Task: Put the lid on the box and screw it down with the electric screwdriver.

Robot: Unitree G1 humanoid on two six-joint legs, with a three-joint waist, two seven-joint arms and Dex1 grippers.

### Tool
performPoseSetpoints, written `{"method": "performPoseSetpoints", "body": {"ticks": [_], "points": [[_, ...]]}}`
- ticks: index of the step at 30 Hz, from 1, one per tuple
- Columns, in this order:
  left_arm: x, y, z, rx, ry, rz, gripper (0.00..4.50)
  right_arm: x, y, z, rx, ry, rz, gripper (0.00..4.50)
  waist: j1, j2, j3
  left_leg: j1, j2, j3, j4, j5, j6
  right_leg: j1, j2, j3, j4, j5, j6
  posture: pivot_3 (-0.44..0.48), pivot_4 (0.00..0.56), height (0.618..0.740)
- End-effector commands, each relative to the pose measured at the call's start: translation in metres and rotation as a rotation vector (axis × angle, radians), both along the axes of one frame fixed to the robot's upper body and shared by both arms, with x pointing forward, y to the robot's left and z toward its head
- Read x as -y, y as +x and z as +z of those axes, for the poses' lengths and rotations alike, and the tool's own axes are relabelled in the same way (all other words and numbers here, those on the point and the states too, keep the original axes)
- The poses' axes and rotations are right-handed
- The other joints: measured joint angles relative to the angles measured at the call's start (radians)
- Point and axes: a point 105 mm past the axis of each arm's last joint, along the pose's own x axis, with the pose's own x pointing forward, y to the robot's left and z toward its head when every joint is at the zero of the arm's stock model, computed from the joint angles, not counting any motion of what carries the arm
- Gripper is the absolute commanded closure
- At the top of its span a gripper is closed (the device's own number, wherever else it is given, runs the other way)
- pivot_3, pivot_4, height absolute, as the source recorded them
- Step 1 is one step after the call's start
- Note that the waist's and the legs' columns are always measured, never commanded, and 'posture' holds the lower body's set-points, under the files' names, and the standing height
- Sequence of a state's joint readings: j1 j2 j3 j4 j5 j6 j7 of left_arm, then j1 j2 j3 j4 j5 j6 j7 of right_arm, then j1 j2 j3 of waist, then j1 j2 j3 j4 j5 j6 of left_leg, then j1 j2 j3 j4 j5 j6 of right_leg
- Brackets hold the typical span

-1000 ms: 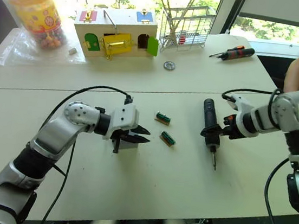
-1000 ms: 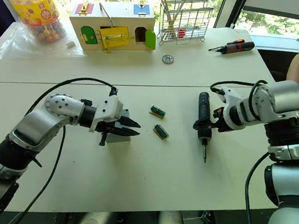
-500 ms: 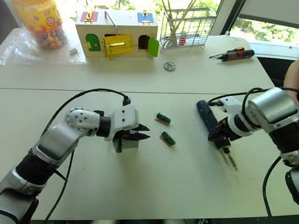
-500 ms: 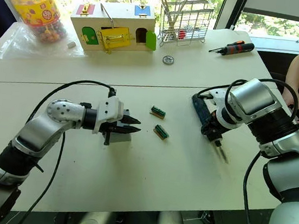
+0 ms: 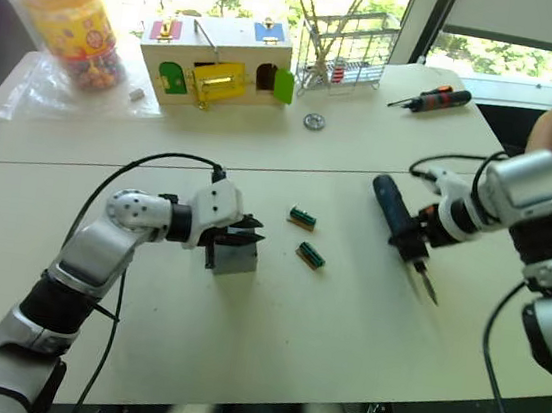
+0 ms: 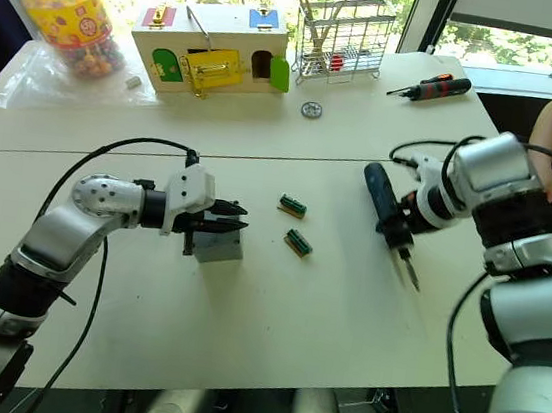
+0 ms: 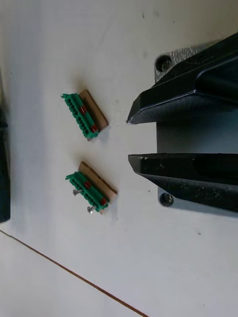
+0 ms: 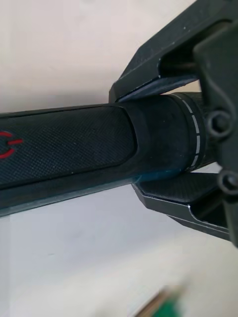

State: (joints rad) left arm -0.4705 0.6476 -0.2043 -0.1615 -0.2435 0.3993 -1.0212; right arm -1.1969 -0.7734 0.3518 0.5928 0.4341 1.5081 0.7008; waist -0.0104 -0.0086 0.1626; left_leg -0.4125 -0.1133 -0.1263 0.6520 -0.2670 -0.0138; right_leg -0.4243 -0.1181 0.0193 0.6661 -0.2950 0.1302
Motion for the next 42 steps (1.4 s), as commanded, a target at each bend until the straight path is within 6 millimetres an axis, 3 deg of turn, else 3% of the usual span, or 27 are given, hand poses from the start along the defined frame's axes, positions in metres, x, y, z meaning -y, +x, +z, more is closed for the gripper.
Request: {"method": "performPoseSetpoints", "body": {"ticks": [1,2,4,6,9,12,17,23,35,42], "points": [[-0.016,0.005,0.02,0.026,-0.05,0.023,3.58,-0.003,0.022,0.076,0.311,0.177,-0.078,2.69,-0.005,0.0,0.0,-0.001,0.0,0.0,-0.002,0.0,0.0,-0.002,0.0,0.0,0.0,0.0,0.0,0.0,0.15,0.74],[-0.019,0.005,0.029,0.013,-0.077,0.026,3.58,-0.007,0.028,0.104,0.493,0.261,-0.076,2.69,-0.006,0.0,0.0,-0.001,0.001,0.0,-0.003,0.0,0.0,-0.002,0.0,-0.001,0.0,0.0,0.0,0.0,0.15,0.74],[-0.024,0.003,0.041,-0.006,-0.112,0.03,3.58,-0.005,0.026,0.136,0.696,0.385,-0.126,2.69,-0.008,0.0,0.0,-0.003,0.001,-0.001,-0.003,0.0,0.0,-0.004,0.0,-0.002,0.0,0.0,0.0,0.0,0.15,0.74],[-0.03,0.002,0.046,-0.021,-0.12,0.046,3.58,-0.01,0.02,0.154,0.848,0.464,-0.139,2.69,-0.01,0.0,0.0,-0.005,0.002,-0.002,-0.002,0.0,0.0,-0.005,0.0,-0.003,0.0,0.0,0.0,0.0,0.15,0.74],[-0.043,0.002,0.048,-0.046,-0.123,0.095,3.58,-0.034,-0.001,0.175,1.076,0.541,-0.045,2.69,-0.01,0.0,0.0,-0.005,0.001,-0.002,0.001,0.0,0.0,-0.004,0.0,-0.003,0.001,0.0,0.0,0.0,0.15,0.74],[-0.05,-0.003,0.042,-0.09,-0.092,0.127,3.58,-0.076,-0.033,0.186,1.171,0.886,0.112,2.69,-0.029,0.002,0.0,-0.005,0.001,-0.002,0.002,0.0,-0.001,-0.004,0.0,-0.003,0.003,0.0,0.0,0.0,0.15,0.74],[-0.05,-0.011,0.042,-0.137,-0.1,0.152,3.58,-0.138,-0.058,0.147,1.22,0.896,0.285,2.69,-0.04,0.002,-0.001,-0.005,0.0,-0.005,0.0,0.0,-0.001,-0.004,0.0,-0.003,0.007,0.0,0.0,0.0,0.15,0.74],[-0.052,-0.022,0.022,-0.193,-0.033,0.167,3.58,-0.175,-0.062,0.113,1.229,0.945,0.331,2.69,-0.053,0.002,0.0,-0.004,0.0,-0.005,0.002,0.001,-0.001,-0.004,0.0,-0.003,0.007,0.0,0.0,0.0,0.15,0.74],[-0.057,-0.02,-0.009,-0.213,0.027,0.211,3.58,-0.21,-0.063,0.067,1.21,0.851,0.441,2.69,-0.058,0.002,-0.001,-0.002,-0.001,-0.006,-0.001,0.001,-0.001,-0.004,0.001,-0.003,0.007,0.0,0.0,0.0,0.15,0.74],[-0.056,-0.02,-0.012,-0.21,0.036,0.201,3.58,-0.218,-0.057,0.054,1.224,0.794,0.451,2.69,-0.056,0.002,-0.001,0.001,-0.001,-0.006,-0.001,0.001,-0.001,-0.001,0.001,-0.003,0.006,0.0,0.0,0.0,0.15,0.74]]}}
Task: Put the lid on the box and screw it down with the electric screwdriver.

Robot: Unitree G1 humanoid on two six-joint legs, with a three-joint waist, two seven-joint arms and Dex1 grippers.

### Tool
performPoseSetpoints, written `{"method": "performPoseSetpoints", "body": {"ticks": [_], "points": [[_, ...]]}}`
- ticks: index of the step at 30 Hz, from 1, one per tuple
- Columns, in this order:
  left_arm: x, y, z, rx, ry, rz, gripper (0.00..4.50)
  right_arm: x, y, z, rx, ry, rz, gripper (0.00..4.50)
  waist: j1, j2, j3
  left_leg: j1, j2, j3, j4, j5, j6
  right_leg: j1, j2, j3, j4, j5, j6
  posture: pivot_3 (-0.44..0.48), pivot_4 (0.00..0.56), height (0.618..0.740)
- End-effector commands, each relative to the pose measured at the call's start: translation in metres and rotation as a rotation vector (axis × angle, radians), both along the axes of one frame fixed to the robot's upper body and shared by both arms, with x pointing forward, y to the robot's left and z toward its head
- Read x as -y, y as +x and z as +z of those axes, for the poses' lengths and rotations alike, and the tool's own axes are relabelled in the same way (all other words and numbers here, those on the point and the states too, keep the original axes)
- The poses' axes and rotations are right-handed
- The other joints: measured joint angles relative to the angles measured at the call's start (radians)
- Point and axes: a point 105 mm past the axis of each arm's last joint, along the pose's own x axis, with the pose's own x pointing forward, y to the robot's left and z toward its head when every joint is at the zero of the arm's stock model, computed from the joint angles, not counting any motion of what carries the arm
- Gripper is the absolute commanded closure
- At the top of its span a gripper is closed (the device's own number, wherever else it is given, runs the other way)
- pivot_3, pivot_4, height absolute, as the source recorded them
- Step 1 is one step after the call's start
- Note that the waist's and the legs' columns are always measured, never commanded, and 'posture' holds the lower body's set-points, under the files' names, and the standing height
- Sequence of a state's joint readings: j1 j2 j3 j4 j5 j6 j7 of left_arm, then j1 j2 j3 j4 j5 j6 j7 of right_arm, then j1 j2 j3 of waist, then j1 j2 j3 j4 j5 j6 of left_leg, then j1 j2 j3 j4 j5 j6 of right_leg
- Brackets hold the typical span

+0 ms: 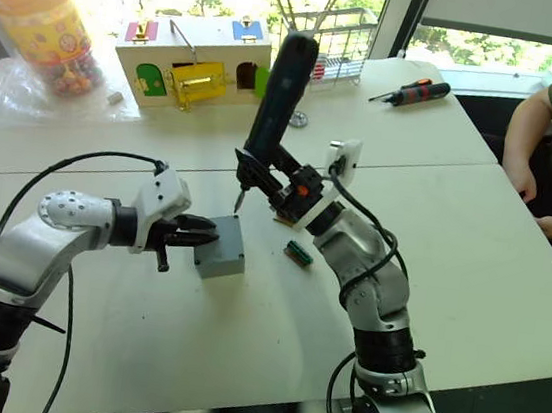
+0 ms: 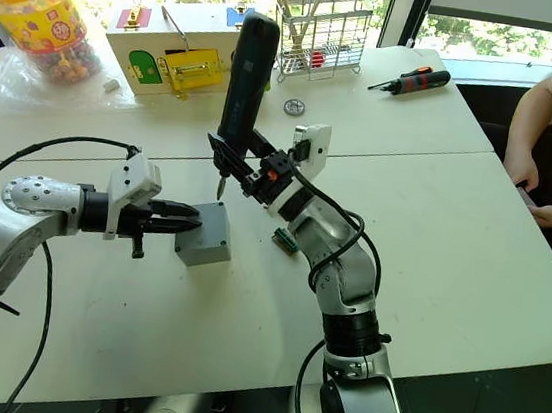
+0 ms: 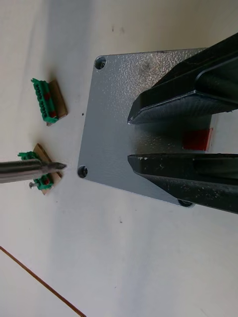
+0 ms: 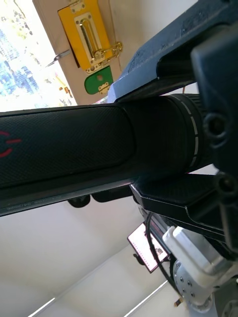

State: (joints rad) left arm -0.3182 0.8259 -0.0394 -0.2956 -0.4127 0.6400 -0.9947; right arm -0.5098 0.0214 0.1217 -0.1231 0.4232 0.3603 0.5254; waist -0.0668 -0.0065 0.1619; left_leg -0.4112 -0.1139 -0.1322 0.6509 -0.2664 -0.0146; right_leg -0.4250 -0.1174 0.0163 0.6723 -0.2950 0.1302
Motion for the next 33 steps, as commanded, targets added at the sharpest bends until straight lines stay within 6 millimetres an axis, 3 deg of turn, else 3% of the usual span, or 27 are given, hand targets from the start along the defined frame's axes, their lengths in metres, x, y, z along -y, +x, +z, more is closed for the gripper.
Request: {"method": "performPoseSetpoints", "body": {"ticks": [1,13,20,25,33], "points": [[-0.002,-0.001,-0.011,-0.033,0.028,0.011,3.58,-0.005,-0.007,0.014,0.097,0.018,0.011,2.69,0.0,0.0,0.0,0.0,0.0,0.0,0.0,0.0,0.0,0.0,0.0,0.0,0.0,0.0,0.0,0.0,0.15,0.74],[-0.002,0.0,-0.008,-0.027,0.019,0.017,3.58,-0.008,-0.004,-0.006,0.07,-0.026,0.013,2.69,-0.001,0.0,0.0,0.001,0.0,0.0,0.0,0.0,0.0,0.0,0.0,0.0,0.0,0.0,0.0,0.0,0.15,0.74],[-0.004,0.0,-0.011,-0.034,0.022,0.02,3.58,-0.027,-0.009,-0.031,0.125,-0.246,0.051,2.69,-0.002,0.001,-0.003,0.003,0.0,0.0,-0.001,0.0,0.0,0.002,0.0,0.0,0.0,0.0,0.0,0.0,0.15,0.74],[-0.004,-0.001,-0.013,-0.039,0.023,0.022,3.58,-0.032,-0.01,-0.056,0.066,-0.353,0.078,2.69,-0.002,0.003,-0.015,0.005,0.0,0.0,-0.003,0.0,0.0,0.003,0.001,0.0,0.0,0.0,0.0,0.0,0.15,0.74],[-0.006,-0.003,-0.019,-0.048,0.029,0.028,3.58,-0.031,-0.008,-0.073,-0.013,-0.376,0.073,2.69,0.003,0.004,-0.021,0.023,0.001,0.0,-0.009,-0.003,0.003,0.019,0.001,0.001,-0.007,-0.001,0.0,0.0,0.15,0.74]]}}
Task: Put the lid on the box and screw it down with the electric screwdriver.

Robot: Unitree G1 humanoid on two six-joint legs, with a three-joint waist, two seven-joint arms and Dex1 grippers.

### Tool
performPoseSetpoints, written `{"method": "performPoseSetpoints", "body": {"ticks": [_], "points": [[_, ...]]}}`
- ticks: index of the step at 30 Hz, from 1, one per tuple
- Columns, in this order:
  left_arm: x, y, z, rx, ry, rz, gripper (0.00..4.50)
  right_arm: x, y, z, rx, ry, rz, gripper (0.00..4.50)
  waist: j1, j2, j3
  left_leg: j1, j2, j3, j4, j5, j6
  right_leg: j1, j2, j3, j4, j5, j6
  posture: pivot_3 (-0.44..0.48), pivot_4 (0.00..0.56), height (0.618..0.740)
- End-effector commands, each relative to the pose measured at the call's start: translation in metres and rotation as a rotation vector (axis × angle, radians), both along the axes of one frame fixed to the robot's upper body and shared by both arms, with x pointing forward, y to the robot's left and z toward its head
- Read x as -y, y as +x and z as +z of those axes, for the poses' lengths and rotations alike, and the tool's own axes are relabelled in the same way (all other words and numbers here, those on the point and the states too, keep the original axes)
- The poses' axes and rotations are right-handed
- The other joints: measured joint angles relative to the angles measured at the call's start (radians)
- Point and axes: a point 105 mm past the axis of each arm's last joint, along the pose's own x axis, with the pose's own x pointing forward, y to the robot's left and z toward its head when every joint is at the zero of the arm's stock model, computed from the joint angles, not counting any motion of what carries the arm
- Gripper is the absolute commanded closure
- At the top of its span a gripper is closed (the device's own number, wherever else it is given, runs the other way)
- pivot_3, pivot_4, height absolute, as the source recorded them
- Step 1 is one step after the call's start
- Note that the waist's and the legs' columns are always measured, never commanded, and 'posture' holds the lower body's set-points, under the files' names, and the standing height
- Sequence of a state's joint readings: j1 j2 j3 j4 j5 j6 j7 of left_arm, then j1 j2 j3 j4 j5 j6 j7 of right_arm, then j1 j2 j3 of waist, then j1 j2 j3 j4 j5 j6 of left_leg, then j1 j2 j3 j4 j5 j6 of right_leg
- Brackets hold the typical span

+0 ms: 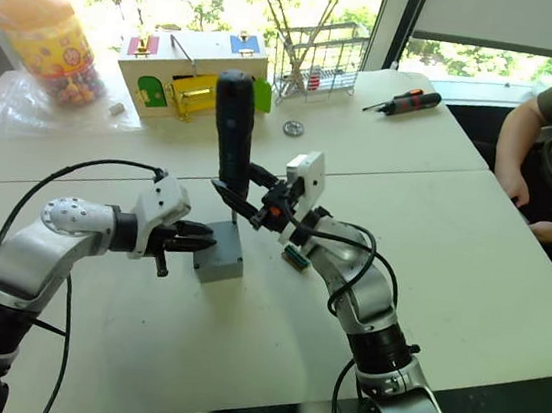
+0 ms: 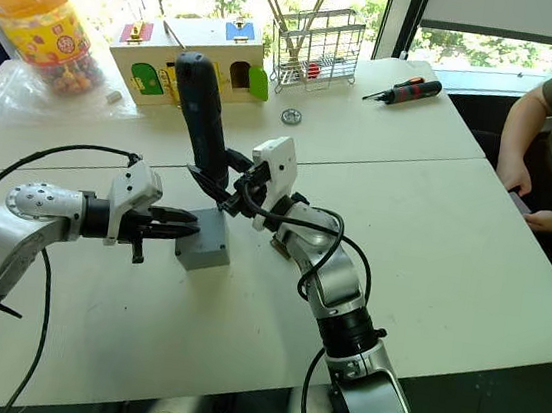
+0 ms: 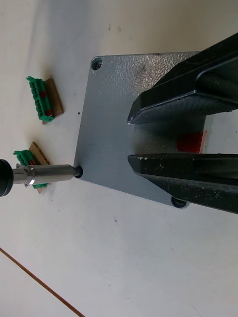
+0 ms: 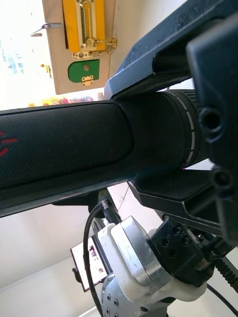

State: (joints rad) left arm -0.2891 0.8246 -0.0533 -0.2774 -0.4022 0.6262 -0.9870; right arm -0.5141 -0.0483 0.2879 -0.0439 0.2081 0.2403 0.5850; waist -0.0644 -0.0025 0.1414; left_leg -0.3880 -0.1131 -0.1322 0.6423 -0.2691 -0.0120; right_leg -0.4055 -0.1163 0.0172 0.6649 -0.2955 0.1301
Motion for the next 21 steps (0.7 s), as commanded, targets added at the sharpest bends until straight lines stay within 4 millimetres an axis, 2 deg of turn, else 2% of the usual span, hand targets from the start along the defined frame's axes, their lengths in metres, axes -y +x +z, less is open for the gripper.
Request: {"method": "performPoseSetpoints", "body": {"ticks": [1,9,21], "points": [[-0.003,-0.002,-0.008,-0.018,0.021,0.012,3.58,-0.005,0.0,-0.043,-0.153,-0.098,0.006,2.69,0.0,0.001,-0.003,0.0,0.0,0.0,0.0,0.0,0.0,0.0,0.0,0.0,0.0,0.0,0.0,0.0,0.15,0.74],[-0.005,-0.004,-0.011,-0.023,0.03,0.015,3.58,-0.001,0.006,-0.058,-0.188,-0.171,-0.023,2.69,0.006,0.001,-0.012,0.001,0.0,0.0,0.0,-0.001,0.0,0.0,0.0,0.001,0.0,0.0,0.0,0.0,0.15,0.74],[-0.001,-0.002,-0.013,-0.019,0.03,0.006,3.58,0.001,0.009,-0.062,-0.212,-0.169,-0.042,2.69,0.022,0.002,-0.017,0.003,0.0,0.0,0.0,-0.001,0.0,0.002,0.0,0.002,-0.001,0.0,0.0,0.0,0.15,0.74]]}}
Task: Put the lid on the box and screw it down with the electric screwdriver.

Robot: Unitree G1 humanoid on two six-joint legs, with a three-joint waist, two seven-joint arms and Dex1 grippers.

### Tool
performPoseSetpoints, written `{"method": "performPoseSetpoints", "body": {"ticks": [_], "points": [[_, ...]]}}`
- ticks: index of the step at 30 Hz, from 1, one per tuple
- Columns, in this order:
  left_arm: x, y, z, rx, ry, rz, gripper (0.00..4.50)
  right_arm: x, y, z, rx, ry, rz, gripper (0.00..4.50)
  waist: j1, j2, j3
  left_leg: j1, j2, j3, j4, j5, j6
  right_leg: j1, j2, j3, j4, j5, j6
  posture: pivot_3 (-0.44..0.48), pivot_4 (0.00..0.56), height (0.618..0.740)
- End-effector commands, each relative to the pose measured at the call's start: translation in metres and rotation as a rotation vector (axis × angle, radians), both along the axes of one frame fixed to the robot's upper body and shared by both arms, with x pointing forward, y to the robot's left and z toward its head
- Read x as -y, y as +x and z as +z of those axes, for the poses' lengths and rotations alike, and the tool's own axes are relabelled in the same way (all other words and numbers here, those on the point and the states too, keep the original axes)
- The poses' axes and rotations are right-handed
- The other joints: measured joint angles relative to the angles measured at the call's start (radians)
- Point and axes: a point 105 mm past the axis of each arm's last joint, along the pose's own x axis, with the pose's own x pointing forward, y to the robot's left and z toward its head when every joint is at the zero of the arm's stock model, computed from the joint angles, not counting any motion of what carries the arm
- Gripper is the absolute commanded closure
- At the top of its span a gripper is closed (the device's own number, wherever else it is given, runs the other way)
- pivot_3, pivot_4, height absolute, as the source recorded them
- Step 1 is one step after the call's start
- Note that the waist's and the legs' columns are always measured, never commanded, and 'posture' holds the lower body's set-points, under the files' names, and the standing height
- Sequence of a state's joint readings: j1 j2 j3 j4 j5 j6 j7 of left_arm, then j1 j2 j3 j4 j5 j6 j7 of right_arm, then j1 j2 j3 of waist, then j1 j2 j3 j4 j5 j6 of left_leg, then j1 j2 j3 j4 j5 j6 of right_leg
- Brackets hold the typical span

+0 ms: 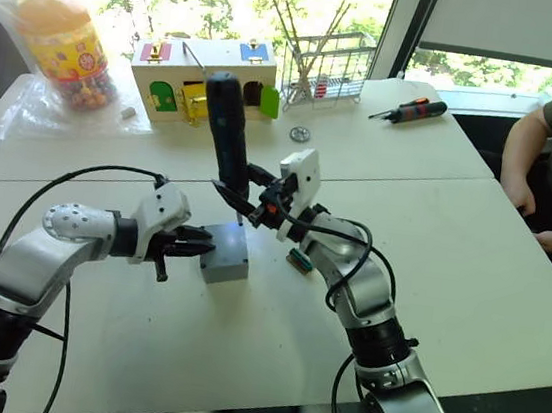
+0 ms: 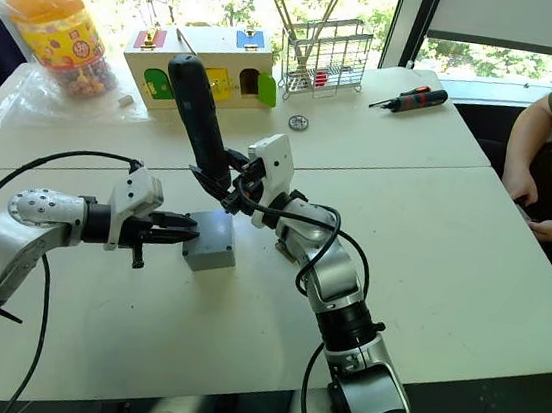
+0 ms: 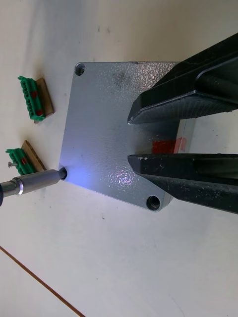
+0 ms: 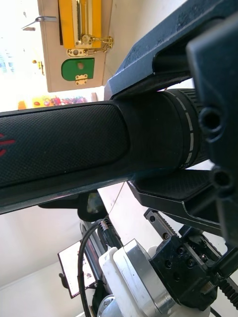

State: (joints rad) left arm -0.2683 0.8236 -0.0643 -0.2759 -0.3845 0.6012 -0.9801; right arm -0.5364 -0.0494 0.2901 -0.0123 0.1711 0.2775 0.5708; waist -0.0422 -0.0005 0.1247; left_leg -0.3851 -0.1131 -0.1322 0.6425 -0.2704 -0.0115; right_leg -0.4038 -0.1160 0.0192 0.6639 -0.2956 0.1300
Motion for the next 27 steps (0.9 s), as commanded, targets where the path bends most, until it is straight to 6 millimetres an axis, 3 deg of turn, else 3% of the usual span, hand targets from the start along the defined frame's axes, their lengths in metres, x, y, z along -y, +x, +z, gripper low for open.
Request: {"method": "performPoseSetpoints", "body": {"ticks": [1,16,19,23,27], "points": [[0.0,-0.001,-0.006,-0.02,0.015,0.004,3.58,0.002,0.001,-0.053,-0.182,-0.103,-0.018,2.69,0.0,0.001,-0.001,0.0,0.0,0.0,0.0,0.0,0.0,0.0,0.0,0.0,0.0,0.0,0.0,0.0,0.15,0.74],[0.002,0.0,-0.01,-0.018,0.024,-0.01,3.58,0.006,0.005,-0.04,-0.144,-0.06,-0.044,2.69,0.003,0.001,-0.001,0.0,0.0,0.0,0.0,0.0,0.0,0.001,0.0,0.0,-0.001,0.0,0.0,0.0,0.15,0.74],[0.006,0.001,-0.012,-0.02,0.022,-0.018,3.58,0.009,0.008,-0.029,-0.121,-0.031,-0.052,2.69,0.005,0.001,-0.001,0.0,0.0,0.0,0.0,0.0,0.001,0.001,0.0,0.0,-0.001,0.0,0.0,0.0,0.15,0.74],[0.008,0.003,-0.015,-0.02,0.015,-0.02,3.58,0.013,0.01,0.013,-0.085,0.093,-0.06,2.69,0.01,0.001,-0.001,0.0,0.0,0.0,0.0,-0.001,0.001,0.001,0.0,0.0,-0.002,0.0,0.0,0.0,0.15,0.74],[0.01,0.006,-0.018,-0.023,0.002,-0.025,3.58,0.022,0.004,0.084,0.001,0.228,-0.055,2.69,0.021,0.003,0.002,-0.002,0.0,0.0,0.0,0.0,0.001,-0.001,0.0,0.0,-0.002,0.0,0.0,0.0,0.15,0.74]]}}
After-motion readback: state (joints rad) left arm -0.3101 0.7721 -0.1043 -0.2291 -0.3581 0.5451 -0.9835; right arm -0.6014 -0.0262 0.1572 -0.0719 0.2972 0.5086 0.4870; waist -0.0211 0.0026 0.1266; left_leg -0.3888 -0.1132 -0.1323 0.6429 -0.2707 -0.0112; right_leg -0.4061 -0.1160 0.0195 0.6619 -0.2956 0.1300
